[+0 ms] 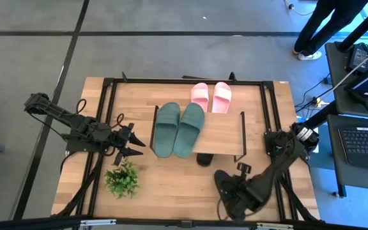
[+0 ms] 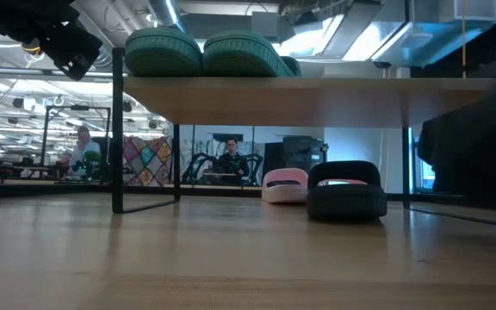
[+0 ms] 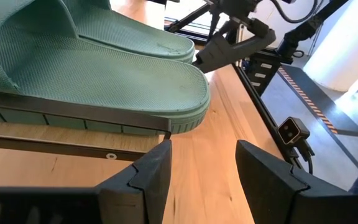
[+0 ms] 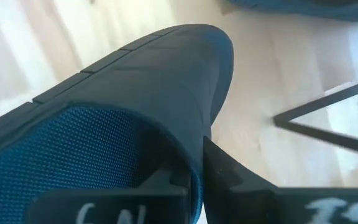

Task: Pick and place slides into the shelf
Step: Put the right black slipper under the shelf

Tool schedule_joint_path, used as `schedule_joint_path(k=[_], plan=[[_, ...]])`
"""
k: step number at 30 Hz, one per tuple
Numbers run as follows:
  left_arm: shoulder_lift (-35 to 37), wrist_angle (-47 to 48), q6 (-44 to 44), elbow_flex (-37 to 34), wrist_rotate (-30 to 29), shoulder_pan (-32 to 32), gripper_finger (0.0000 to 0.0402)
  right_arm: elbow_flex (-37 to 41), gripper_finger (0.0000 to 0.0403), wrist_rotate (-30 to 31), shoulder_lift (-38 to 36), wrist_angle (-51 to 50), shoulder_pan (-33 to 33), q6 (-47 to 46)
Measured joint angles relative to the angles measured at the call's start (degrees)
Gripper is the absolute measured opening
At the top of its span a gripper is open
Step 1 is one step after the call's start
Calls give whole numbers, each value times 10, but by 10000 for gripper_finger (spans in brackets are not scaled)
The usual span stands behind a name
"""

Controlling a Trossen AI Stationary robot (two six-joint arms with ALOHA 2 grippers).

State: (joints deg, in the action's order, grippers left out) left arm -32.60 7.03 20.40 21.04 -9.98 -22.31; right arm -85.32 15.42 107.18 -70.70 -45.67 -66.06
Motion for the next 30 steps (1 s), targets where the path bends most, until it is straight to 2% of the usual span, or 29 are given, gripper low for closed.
schedule_joint_path(k=[12,19,27,30], plan=[[0,16,-16,0,6,0,170,24,14,0,0,5,69,2],[0,16,-15,0,37,0,170,38,14,0,8,6,86,3],[0,16,-16,0,39,0,170,30,14,-2,36,9,87,18],[0,16,-16,0,39,0,170,24,37,-2,38,14,87,19]])
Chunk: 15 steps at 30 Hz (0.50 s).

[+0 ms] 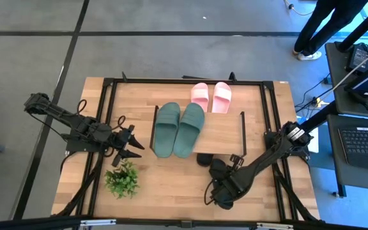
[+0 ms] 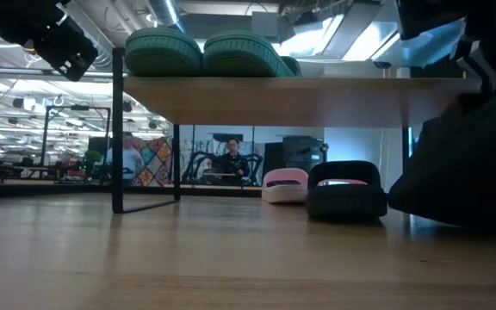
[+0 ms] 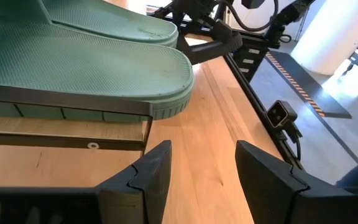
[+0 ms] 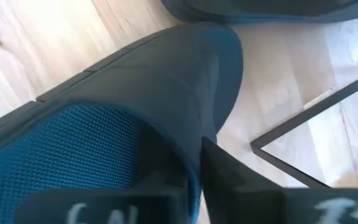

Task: Pick and place slides into the shelf
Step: Put the right black slipper under the shelf

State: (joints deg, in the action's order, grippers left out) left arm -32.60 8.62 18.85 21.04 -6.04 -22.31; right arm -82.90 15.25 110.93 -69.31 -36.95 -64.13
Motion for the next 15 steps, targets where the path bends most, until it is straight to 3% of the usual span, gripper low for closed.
schedule_joint_path(k=[6,15], plan=[[0,0,0,0,0,0,170,-5,100,-3,1,20,1,-1],[0,0,0,0,0,0,170,-5,153,-20,1,23,0,-2]])
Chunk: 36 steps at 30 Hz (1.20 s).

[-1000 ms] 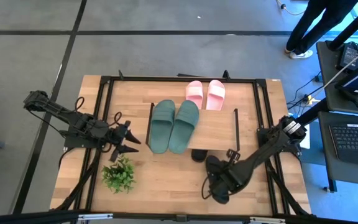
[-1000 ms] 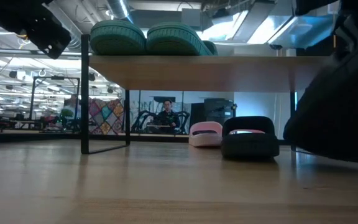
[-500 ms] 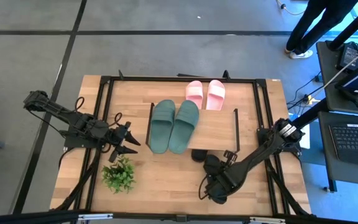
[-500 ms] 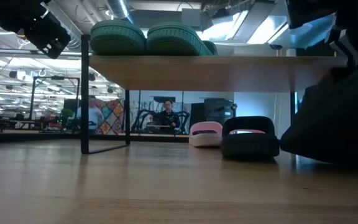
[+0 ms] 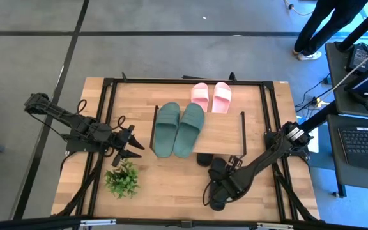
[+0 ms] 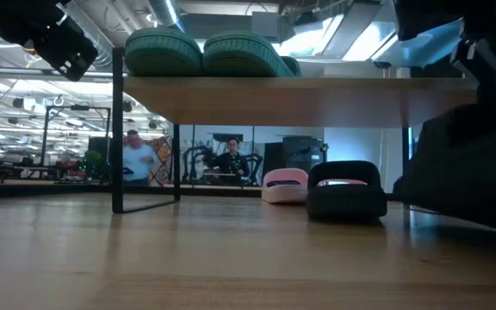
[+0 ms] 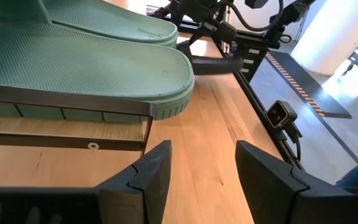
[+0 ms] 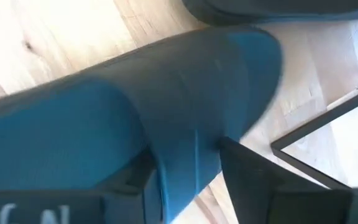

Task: Pick and place slides into the shelf
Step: Put the right black slipper under the shelf

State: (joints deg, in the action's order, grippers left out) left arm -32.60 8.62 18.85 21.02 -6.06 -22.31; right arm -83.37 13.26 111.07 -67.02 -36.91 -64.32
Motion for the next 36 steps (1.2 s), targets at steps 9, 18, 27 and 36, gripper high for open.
schedule_joint_path(k=[9,18,27,36], plan=[[0,0,0,0,0,0,170,0,188,-13,0,-2,7,-27],[0,0,0,0,0,0,170,-65,190,-24,0,7,7,-29],[0,0,0,0,0,0,170,-82,190,-31,-2,293,-11,59],[0,0,0,0,0,0,170,19,190,-89,-2,472,-31,14]])
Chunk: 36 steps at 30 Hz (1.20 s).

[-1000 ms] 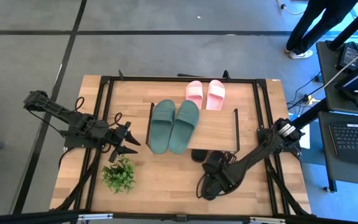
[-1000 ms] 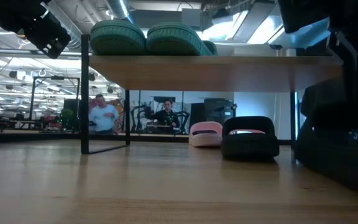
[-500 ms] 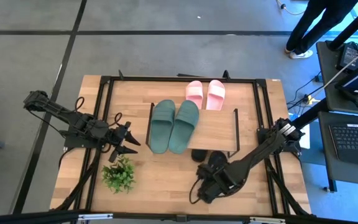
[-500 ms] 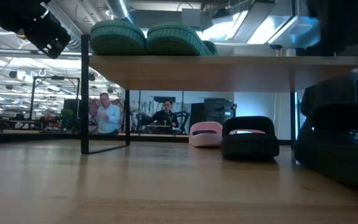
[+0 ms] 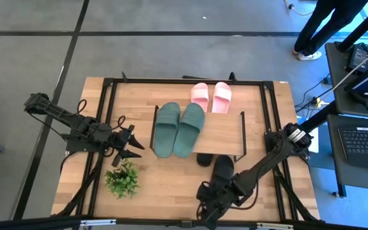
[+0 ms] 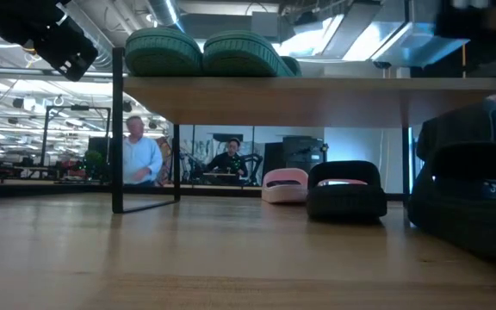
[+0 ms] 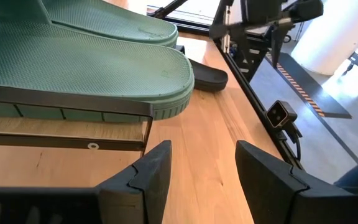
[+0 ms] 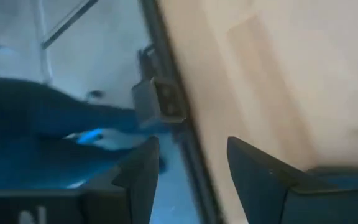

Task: Pick and place slides into the shelf
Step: Put the right black slipper under the shelf

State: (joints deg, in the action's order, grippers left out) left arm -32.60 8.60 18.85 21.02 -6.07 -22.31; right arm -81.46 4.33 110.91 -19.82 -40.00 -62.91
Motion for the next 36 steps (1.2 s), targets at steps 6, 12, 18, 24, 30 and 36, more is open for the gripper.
schedule_joint_path(k=[6,12,18,24,30,36], plan=[[0,0,0,0,0,0,170,47,190,-73,0,41,-4,-41],[0,21,0,0,0,0,170,69,190,-75,0,45,-3,-45],[0,47,0,0,0,0,170,78,191,-88,0,28,-3,-46],[0,47,0,0,-3,0,170,78,191,-91,0,-40,-3,-71],[0,47,0,0,-3,0,170,78,191,-91,0,-69,-3,-76],[0,47,0,0,-3,0,170,77,191,-89,0,-92,-1,-76]])
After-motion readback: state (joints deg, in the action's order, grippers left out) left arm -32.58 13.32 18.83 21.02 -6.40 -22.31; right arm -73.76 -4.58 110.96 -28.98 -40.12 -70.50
